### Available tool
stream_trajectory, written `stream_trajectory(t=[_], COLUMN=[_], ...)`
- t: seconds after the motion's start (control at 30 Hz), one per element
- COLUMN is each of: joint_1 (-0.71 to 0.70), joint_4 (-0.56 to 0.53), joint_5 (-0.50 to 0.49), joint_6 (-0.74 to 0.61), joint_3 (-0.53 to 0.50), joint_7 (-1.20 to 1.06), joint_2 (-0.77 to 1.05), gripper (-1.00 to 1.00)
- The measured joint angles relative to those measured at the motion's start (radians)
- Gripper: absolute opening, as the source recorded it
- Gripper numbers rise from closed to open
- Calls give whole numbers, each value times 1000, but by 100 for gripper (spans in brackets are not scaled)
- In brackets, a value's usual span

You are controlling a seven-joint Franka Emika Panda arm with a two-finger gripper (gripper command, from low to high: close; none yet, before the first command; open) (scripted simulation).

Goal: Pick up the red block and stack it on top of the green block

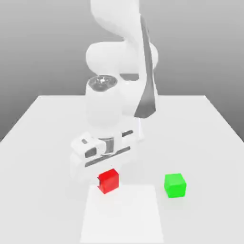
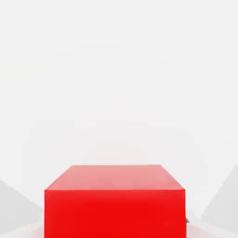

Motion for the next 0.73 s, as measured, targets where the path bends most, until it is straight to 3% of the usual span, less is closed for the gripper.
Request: stream_trajectory(t=[0.37,0.6,0.63,0.73], joint_1=[346,392,393,393], joint_4=[25,40,42,42], joint_5=[50,8,-1,-1], joint_6=[-169,8,39,39], joint_3=[183,212,209,209], joint_7=[-385,-415,-409,-409], joint_2=[-143,49,82,82], gripper=[-100,-100,100,100])
